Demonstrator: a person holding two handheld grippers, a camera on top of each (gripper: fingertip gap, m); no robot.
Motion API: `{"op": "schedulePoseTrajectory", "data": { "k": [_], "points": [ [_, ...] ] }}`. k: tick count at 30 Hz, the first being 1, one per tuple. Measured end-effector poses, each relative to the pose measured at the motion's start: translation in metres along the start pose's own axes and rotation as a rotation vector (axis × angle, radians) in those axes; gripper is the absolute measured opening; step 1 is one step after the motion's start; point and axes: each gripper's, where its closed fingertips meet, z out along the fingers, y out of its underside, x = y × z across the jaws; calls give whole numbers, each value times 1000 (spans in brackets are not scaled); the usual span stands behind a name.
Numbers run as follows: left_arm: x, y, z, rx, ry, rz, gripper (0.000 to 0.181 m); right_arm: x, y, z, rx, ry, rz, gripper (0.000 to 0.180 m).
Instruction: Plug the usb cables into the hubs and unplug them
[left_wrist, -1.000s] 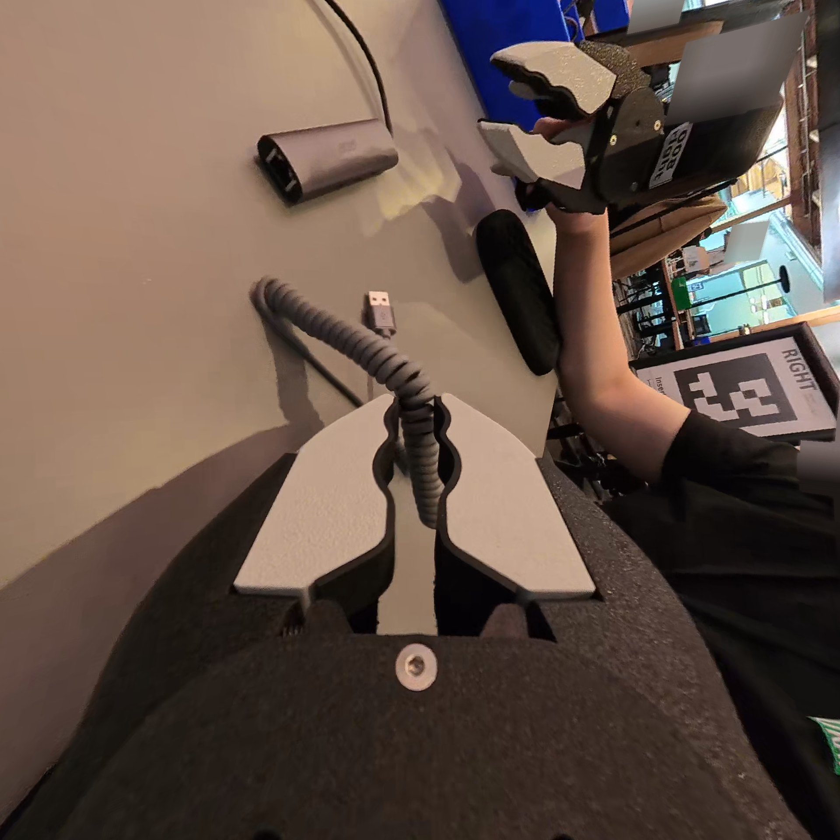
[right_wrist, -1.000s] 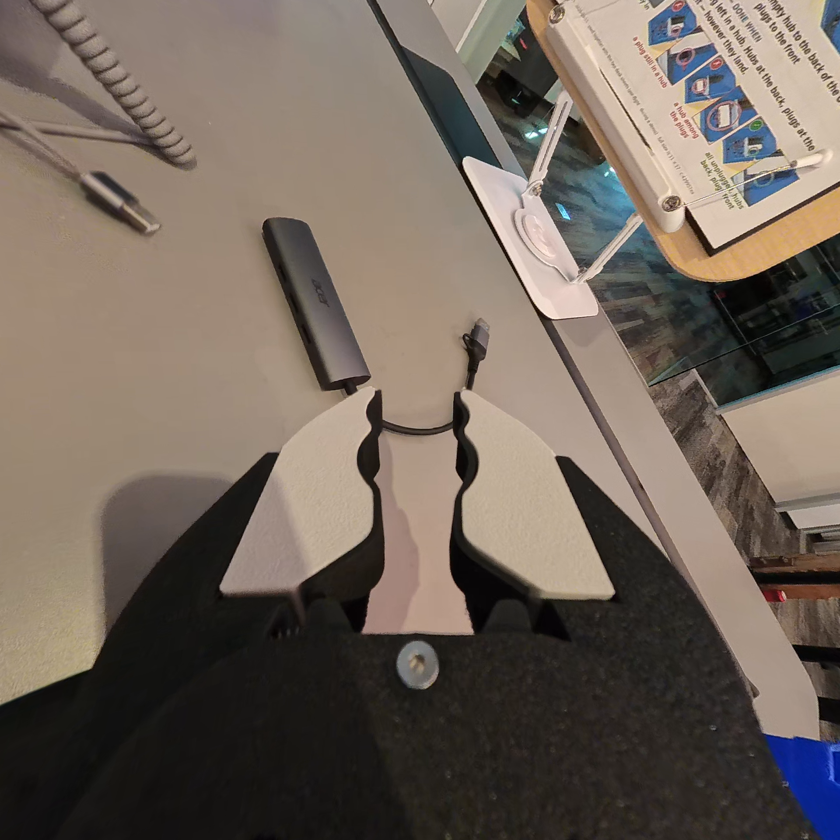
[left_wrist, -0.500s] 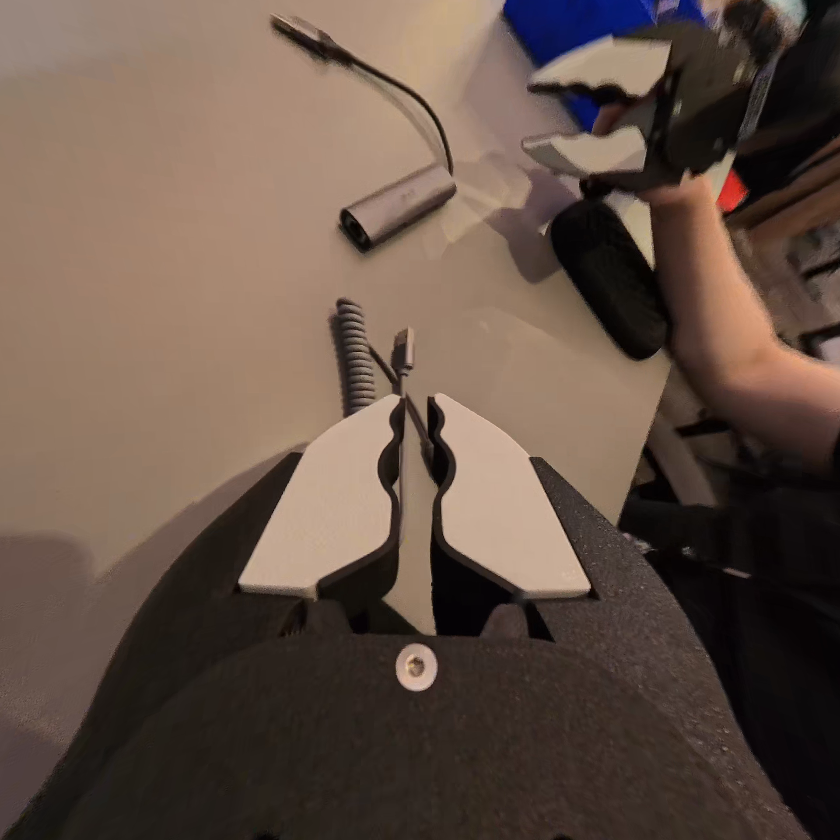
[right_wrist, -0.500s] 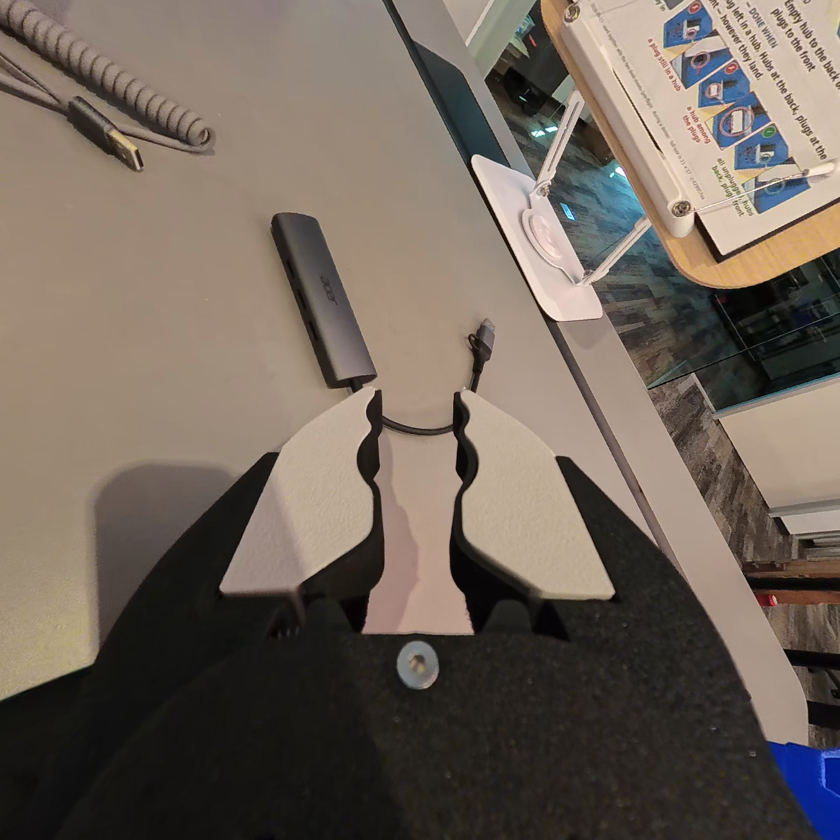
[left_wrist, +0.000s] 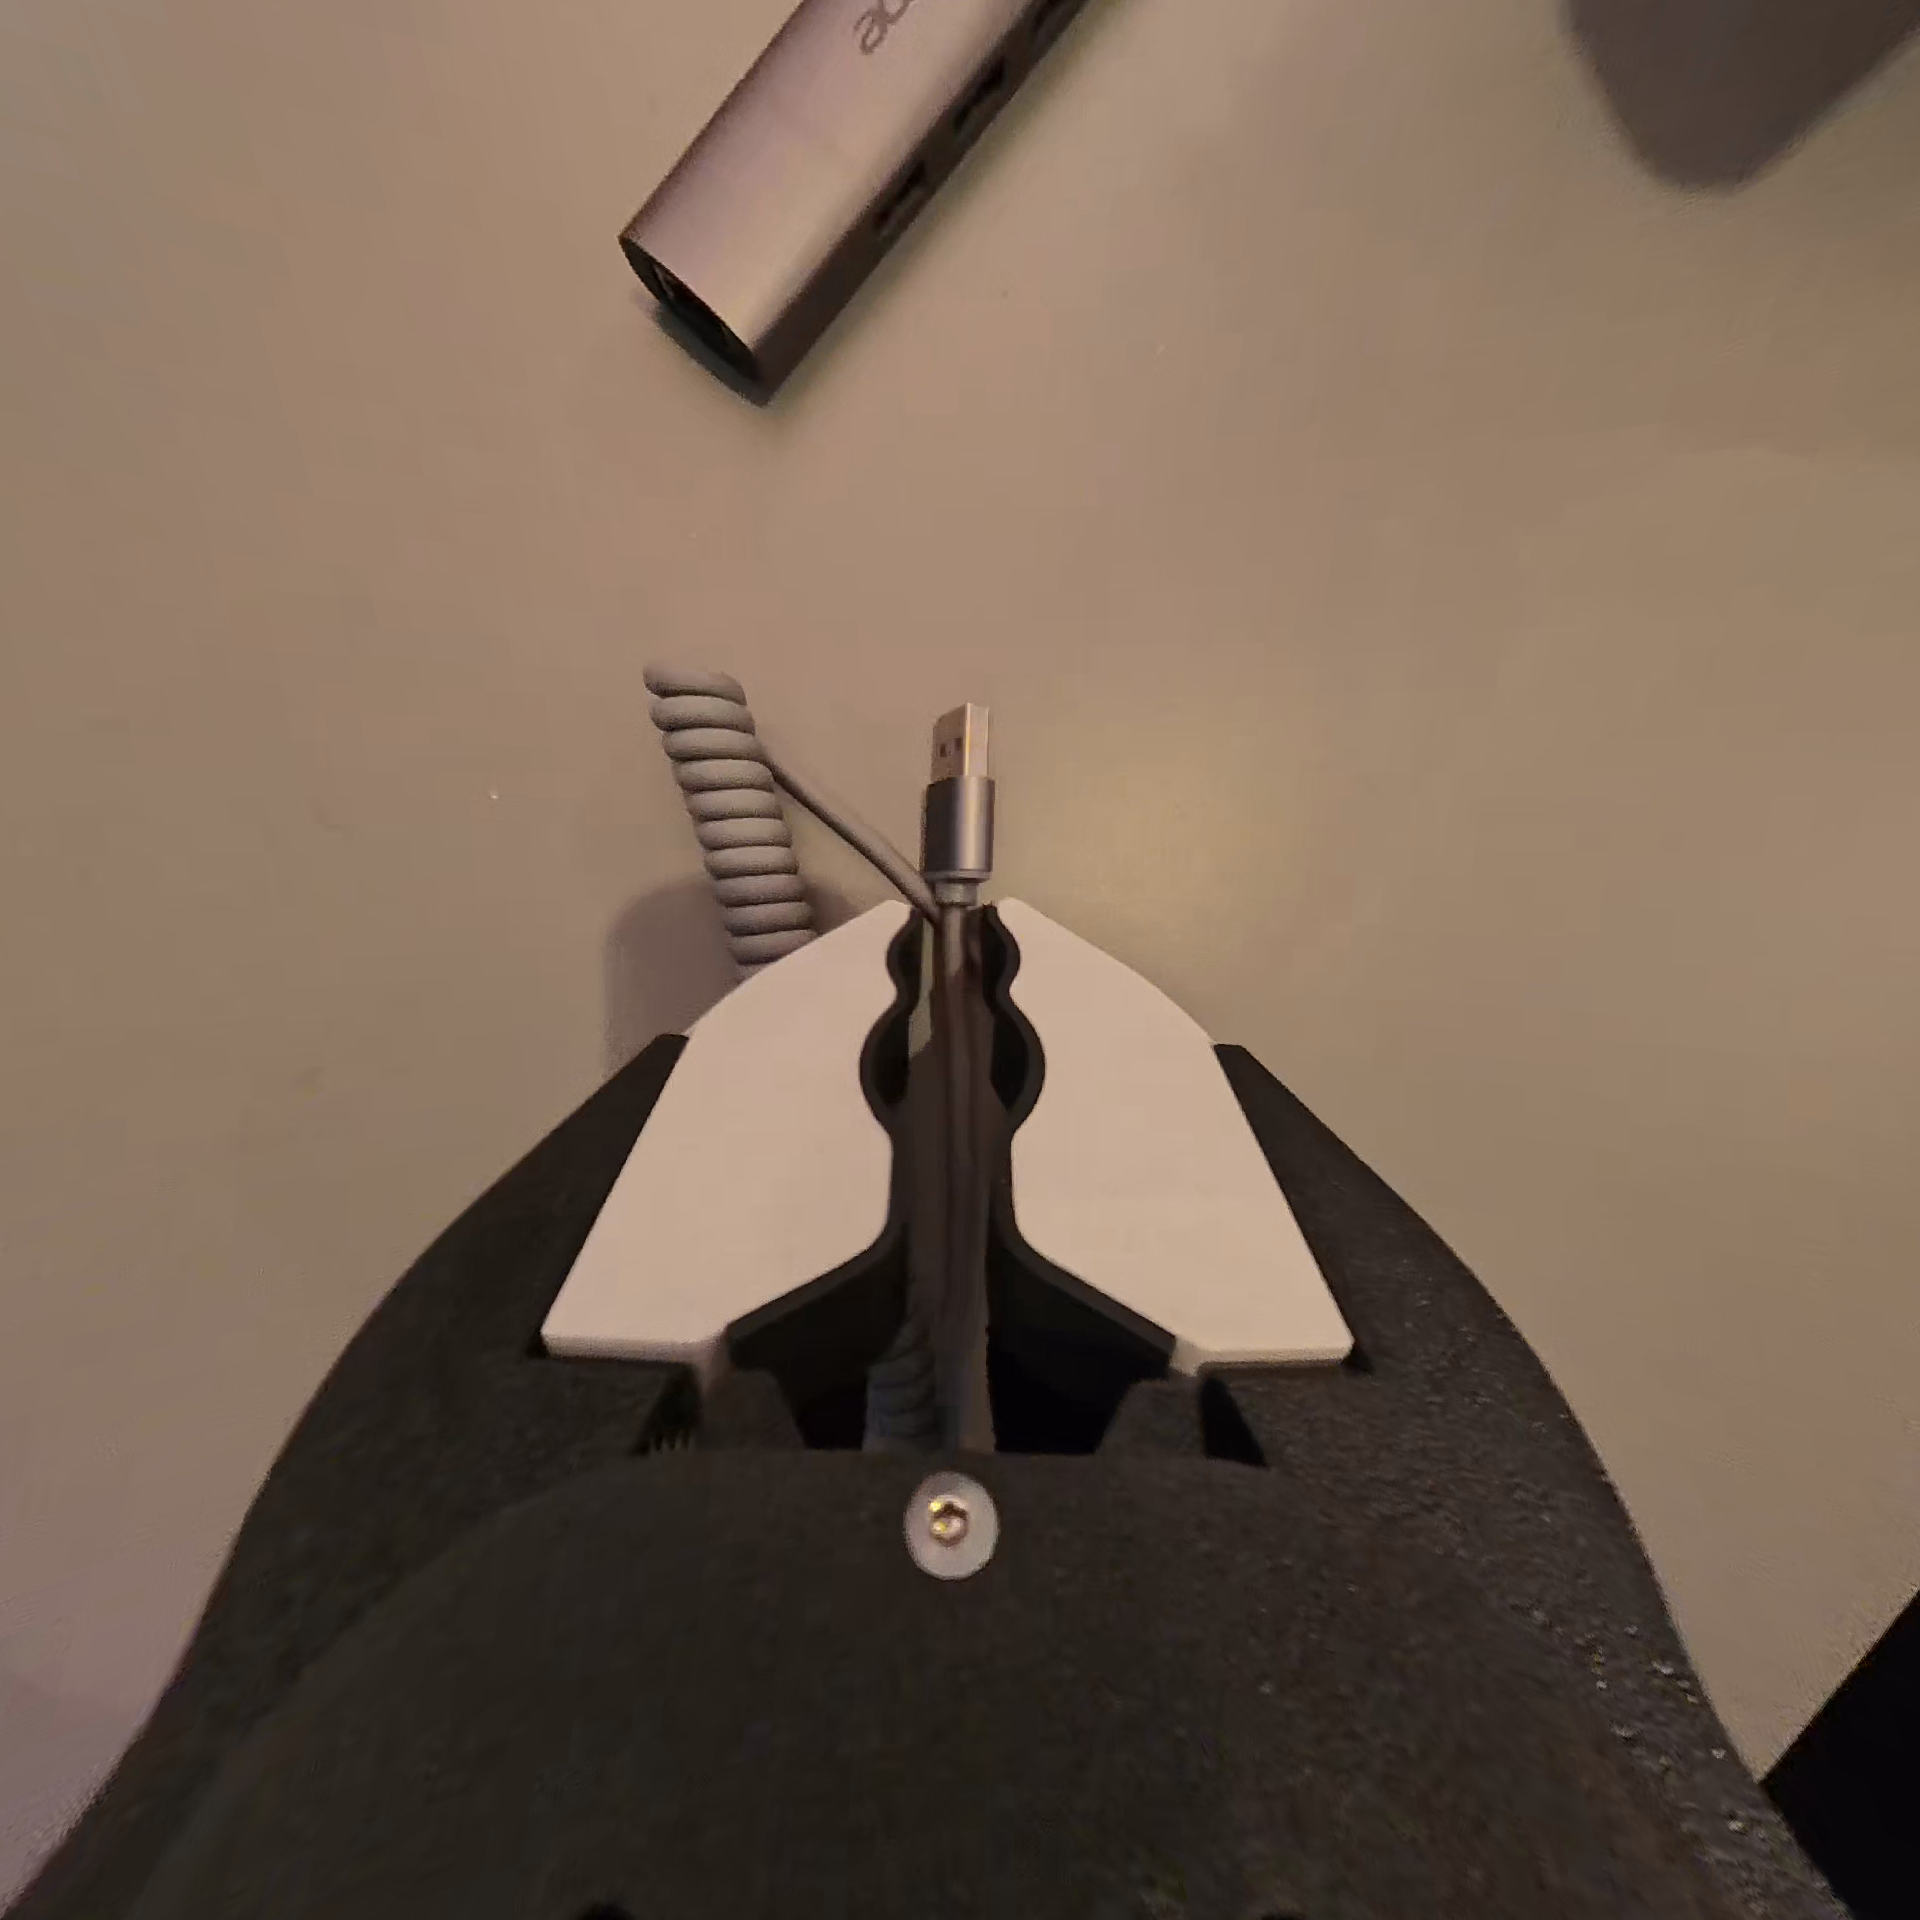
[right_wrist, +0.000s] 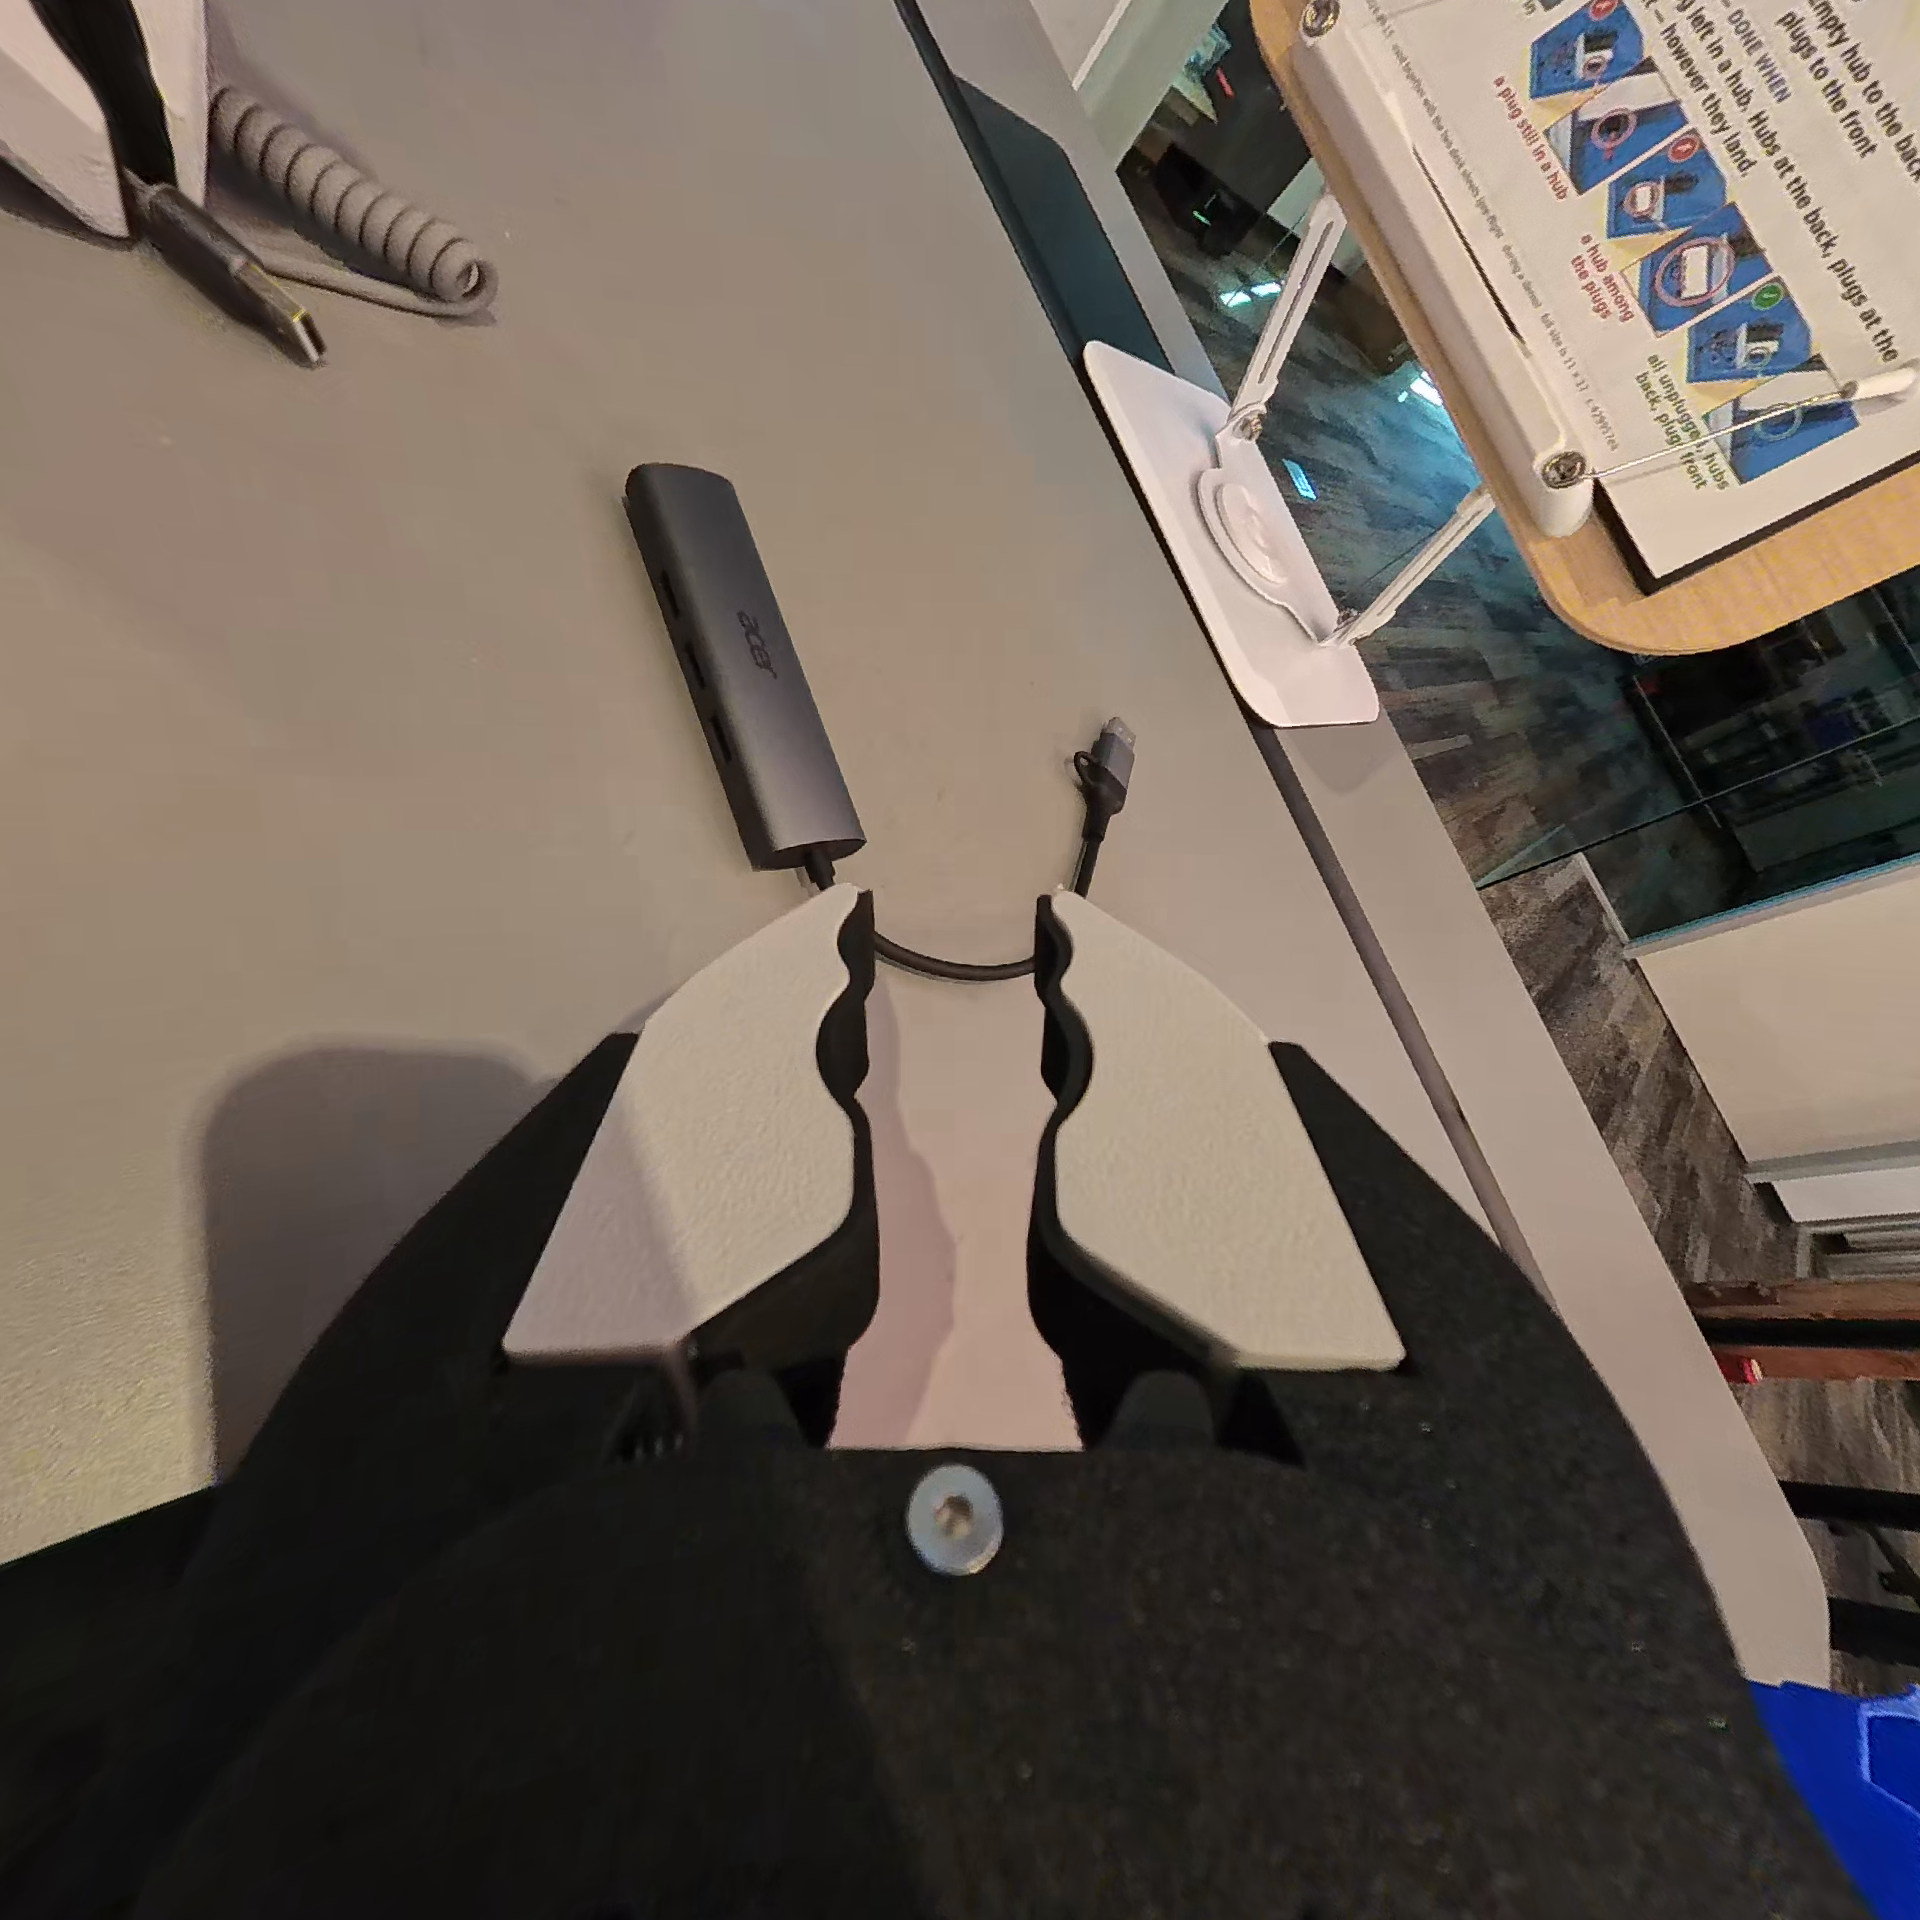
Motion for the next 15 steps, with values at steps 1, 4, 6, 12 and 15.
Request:
{"op": "schedulePoseTrajectory", "data": {
  "k": [1,4,6,12,15],
  "points": [
    [0,0,0,4,-2,8,9,-1,0,0,-2,-2,-1,29],
    [2,0,-2,24,-2,33,5,-1,2,0,-10,0,-8,29],
    [7,-4,-6,60,22,23,4,0,1,0,-7,2,-5,29],
    [27,-40,-36,314,155,-29,4,1,-2,-1,7,5,6,28],
    [34,-62,-54,486,211,-30,3,-1,-3,-1,9,1,7,28]
  ]
}}
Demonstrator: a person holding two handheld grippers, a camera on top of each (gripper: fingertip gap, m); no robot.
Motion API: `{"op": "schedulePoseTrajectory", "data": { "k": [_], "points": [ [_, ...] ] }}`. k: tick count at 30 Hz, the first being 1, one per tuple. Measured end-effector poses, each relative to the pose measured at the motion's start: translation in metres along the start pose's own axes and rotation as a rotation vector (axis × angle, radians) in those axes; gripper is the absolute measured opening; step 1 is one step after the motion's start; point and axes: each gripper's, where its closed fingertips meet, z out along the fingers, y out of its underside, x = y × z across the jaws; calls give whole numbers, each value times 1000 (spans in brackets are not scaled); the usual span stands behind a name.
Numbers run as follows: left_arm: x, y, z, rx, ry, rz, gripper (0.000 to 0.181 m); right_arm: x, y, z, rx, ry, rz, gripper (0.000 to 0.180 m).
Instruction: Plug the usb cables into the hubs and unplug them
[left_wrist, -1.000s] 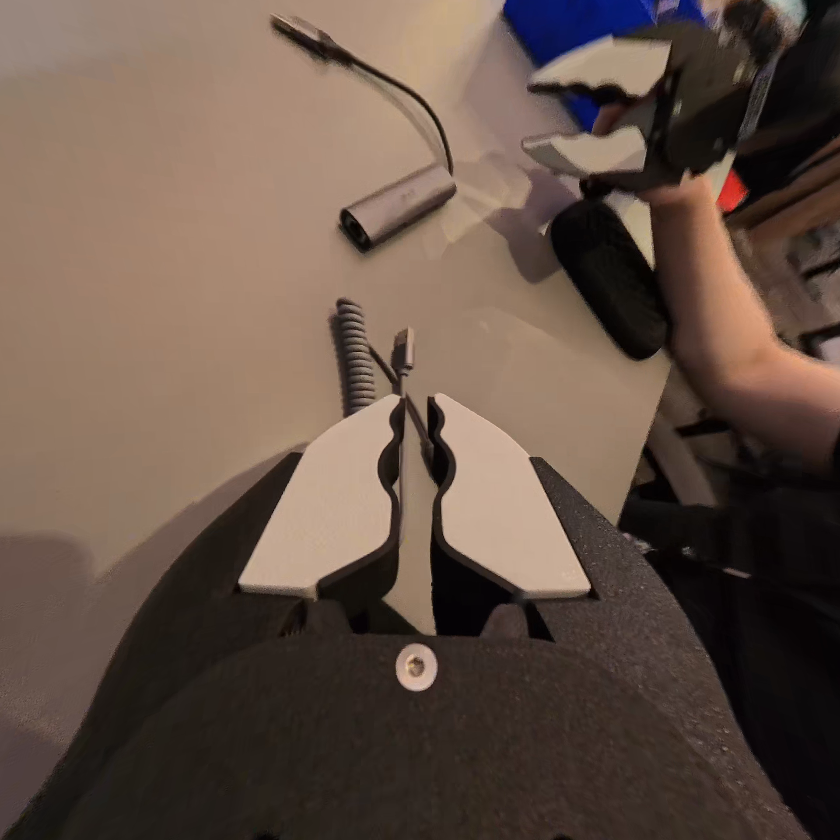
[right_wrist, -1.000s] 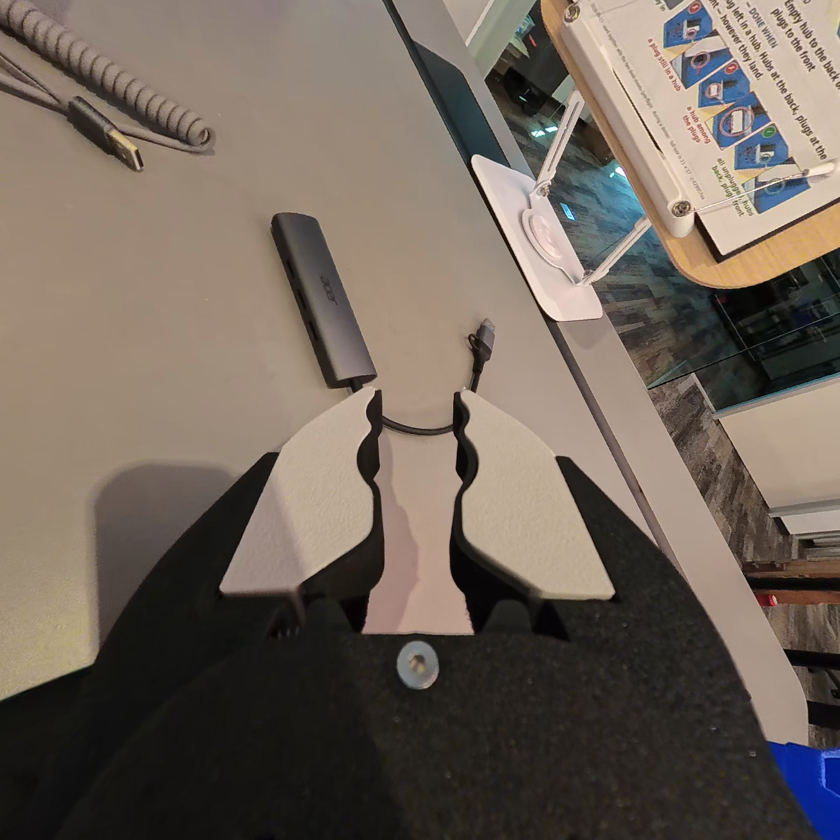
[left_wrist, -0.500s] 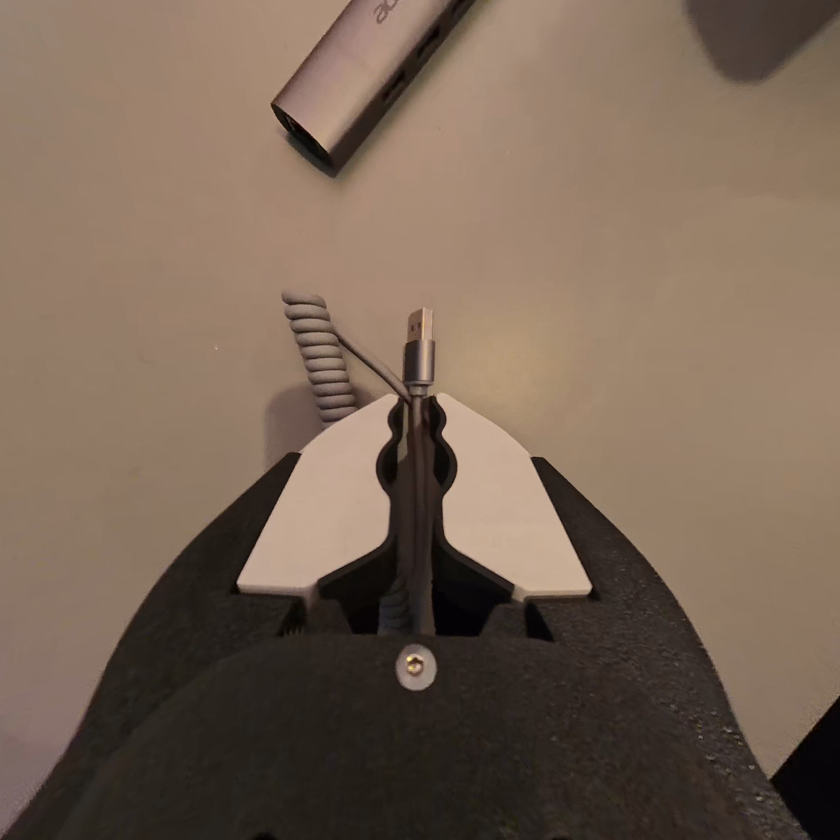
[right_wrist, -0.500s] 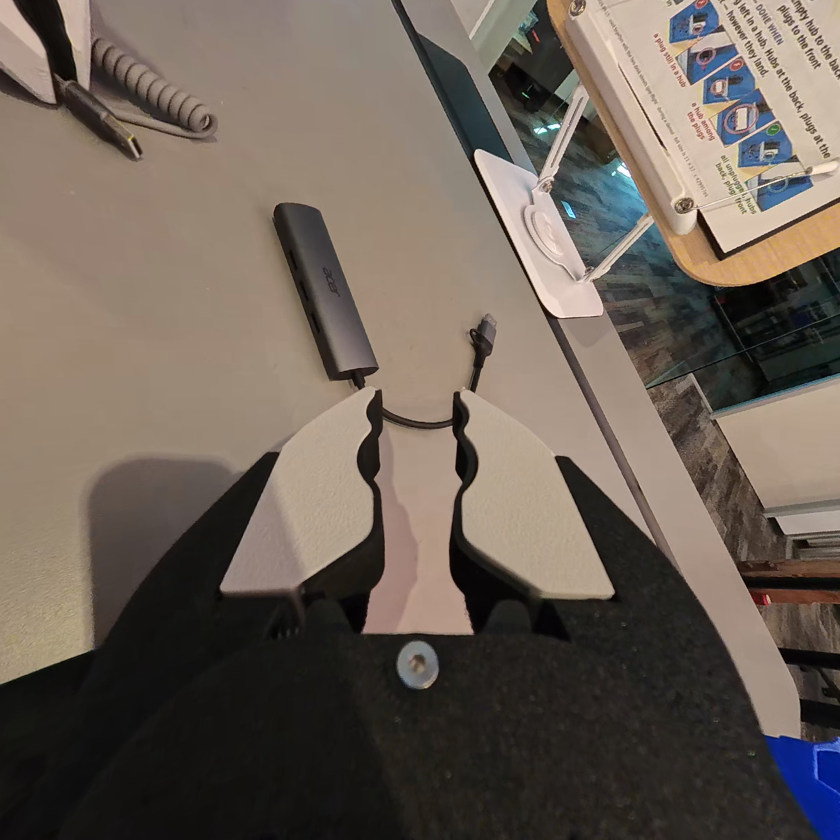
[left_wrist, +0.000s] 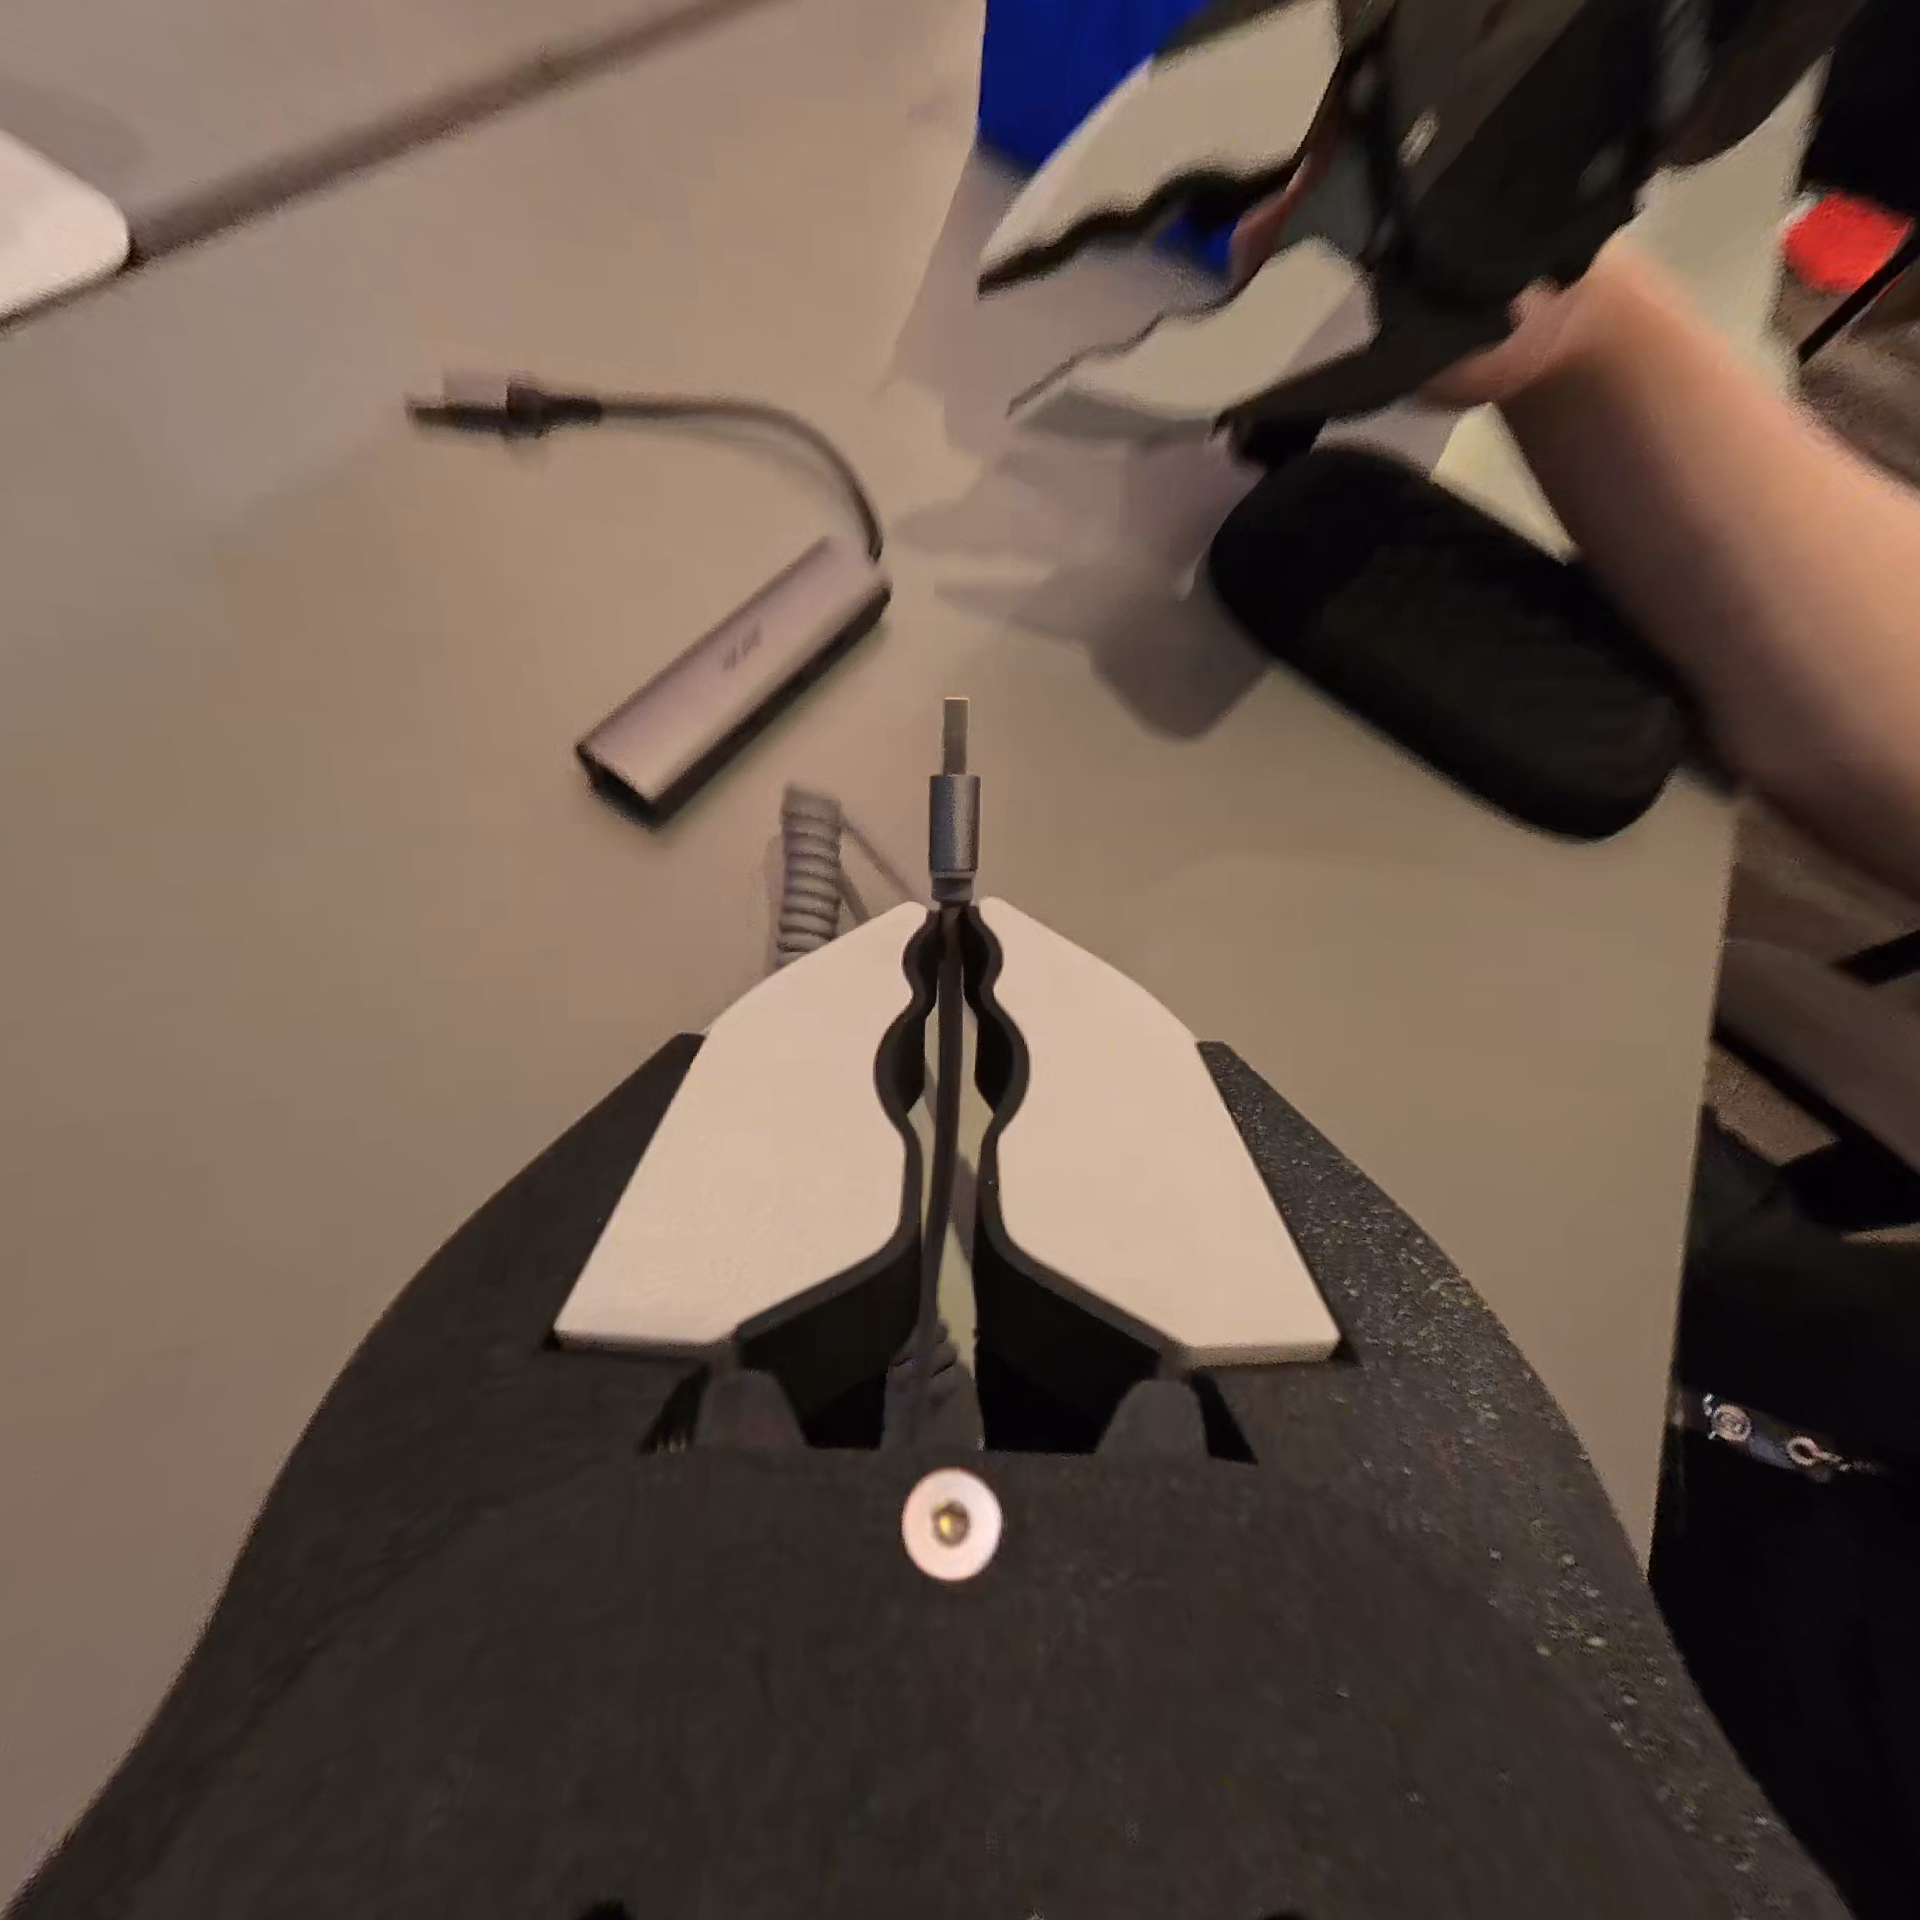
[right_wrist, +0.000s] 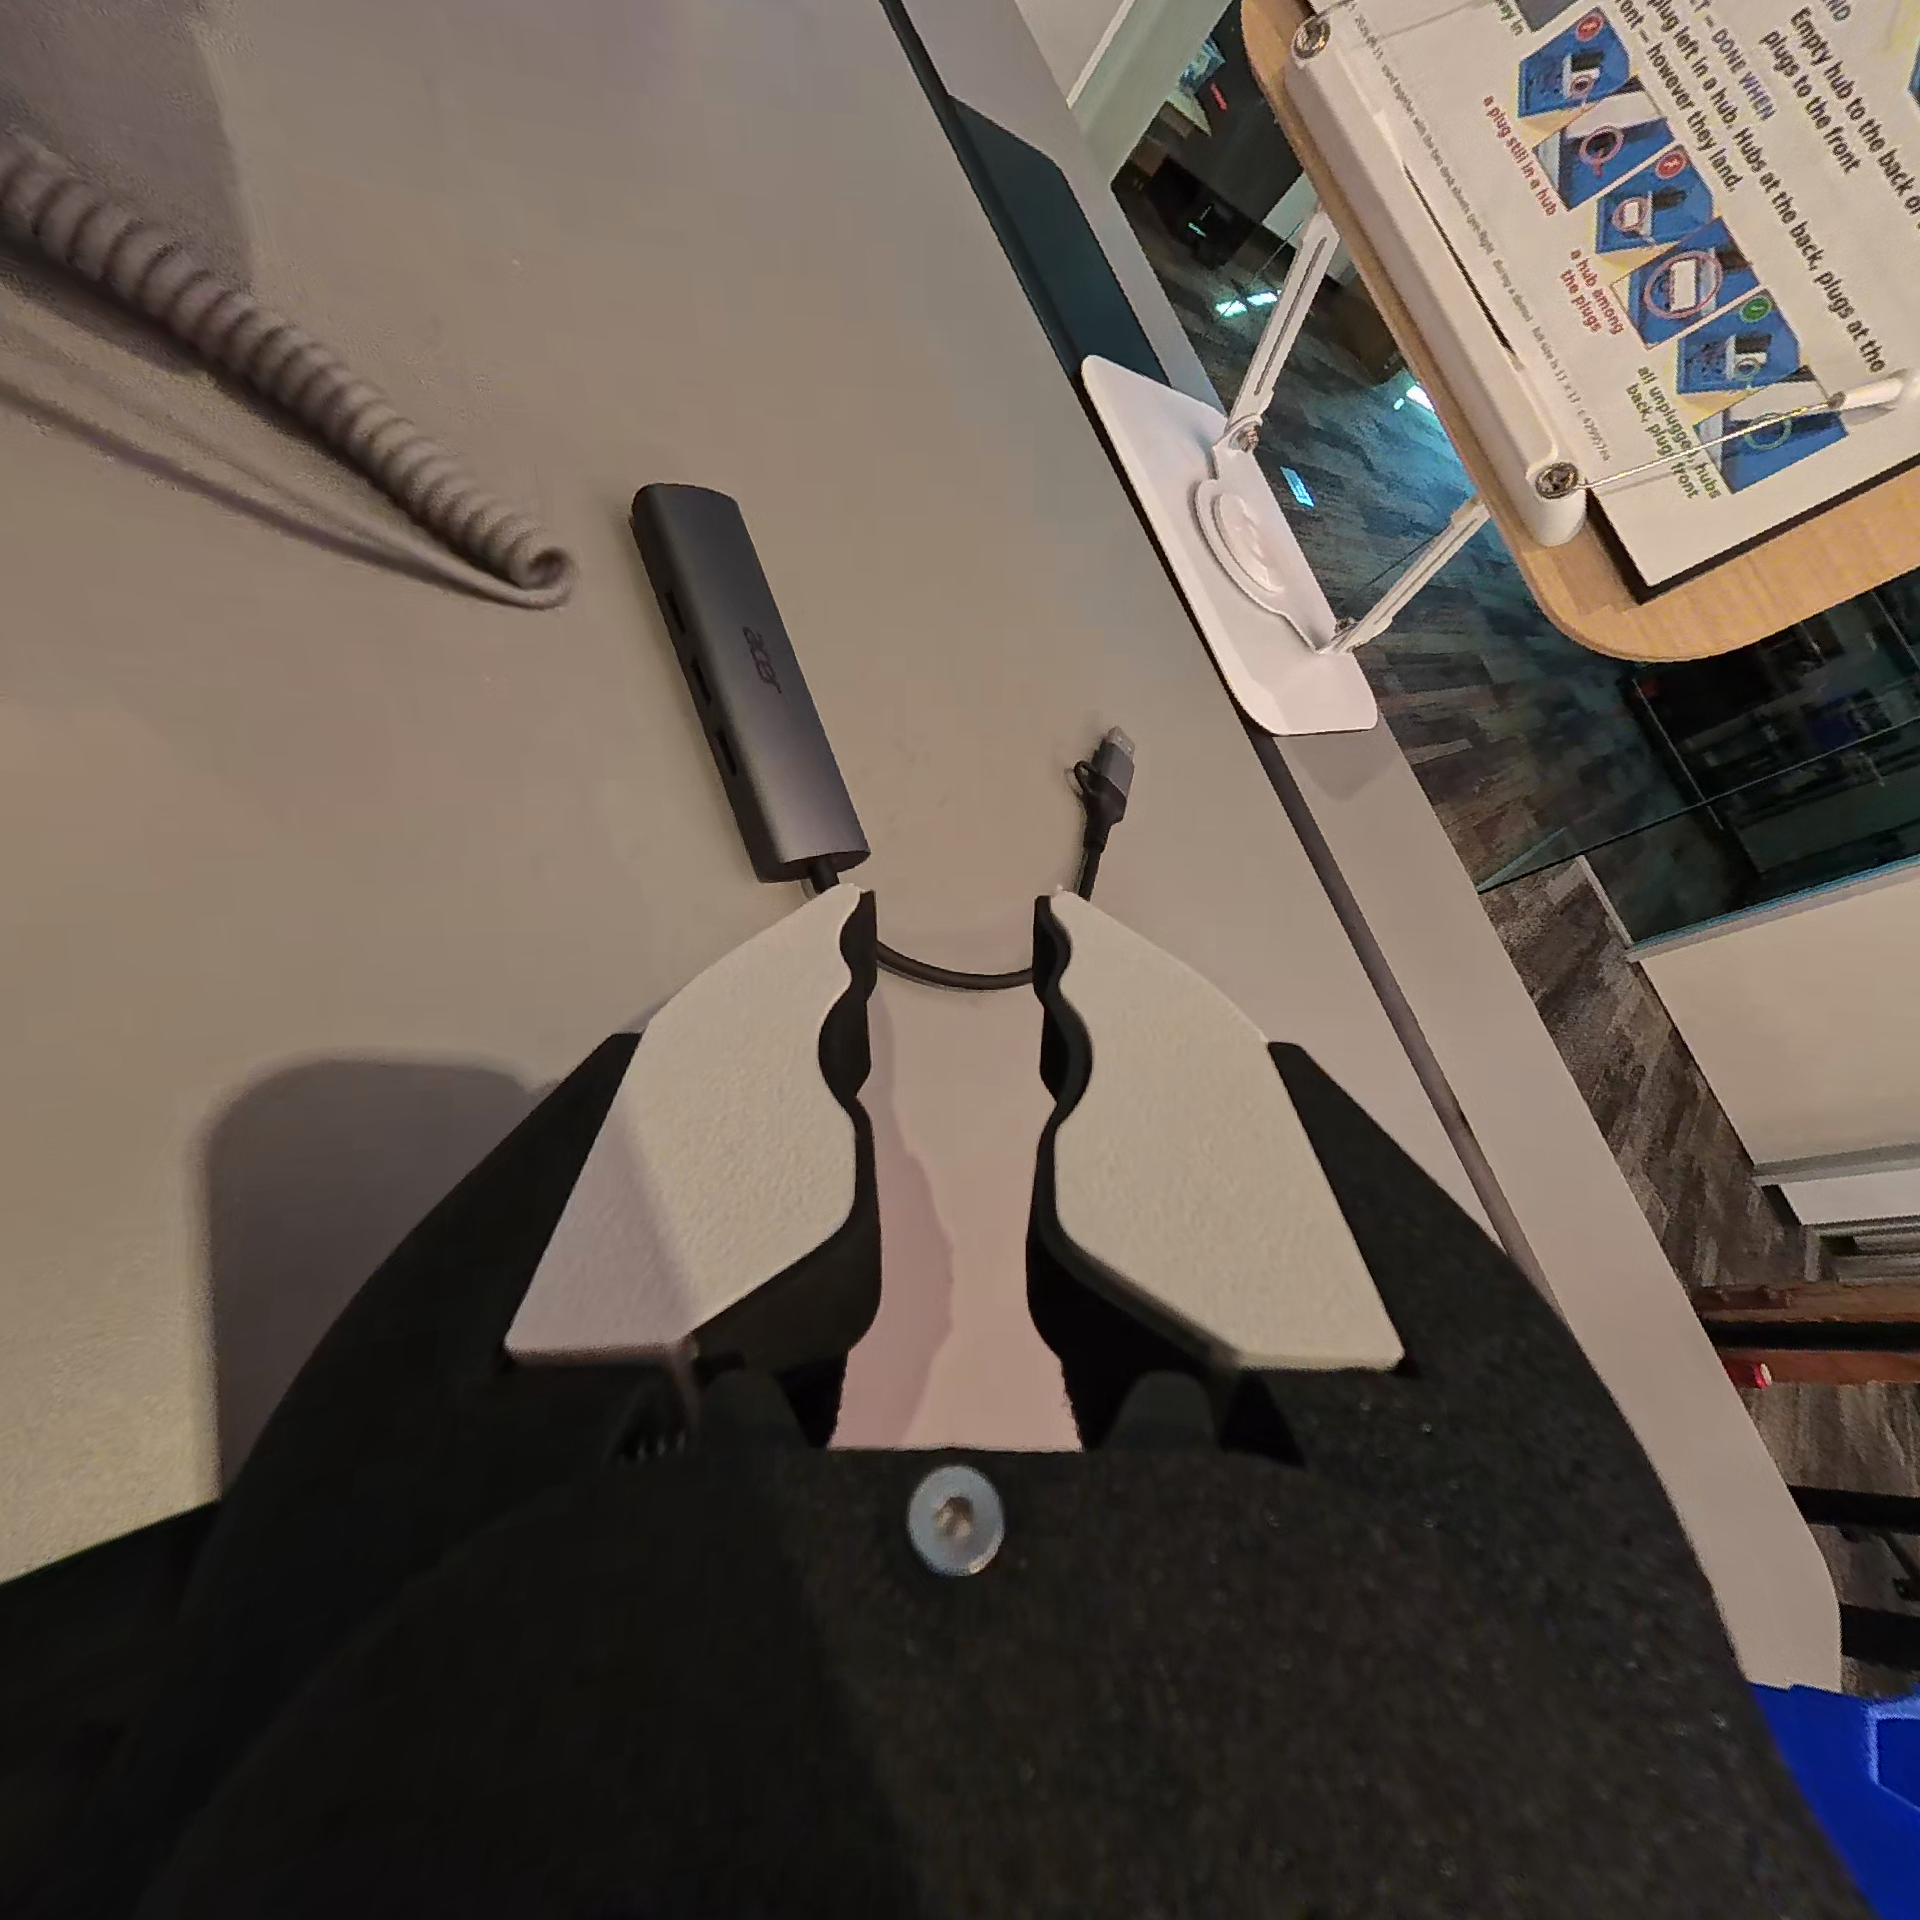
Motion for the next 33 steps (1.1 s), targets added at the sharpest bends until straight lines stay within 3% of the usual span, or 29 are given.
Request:
{"op": "schedulePoseTrajectory", "data": {
  "k": [7,17,22,33],
  "points": [
    [7,-20,4,115,56,24,3,-2,-1,0,-3,-2,-8,28],
    [43,-50,-10,347,71,340,3,-6,-4,0,16,-19,4,28],
    [49,-57,-12,396,159,306,3,-8,-5,-1,19,-27,8,27],
    [45,-53,-11,363,167,290,3,-23,-20,-2,92,-121,44,27]
  ]
}}
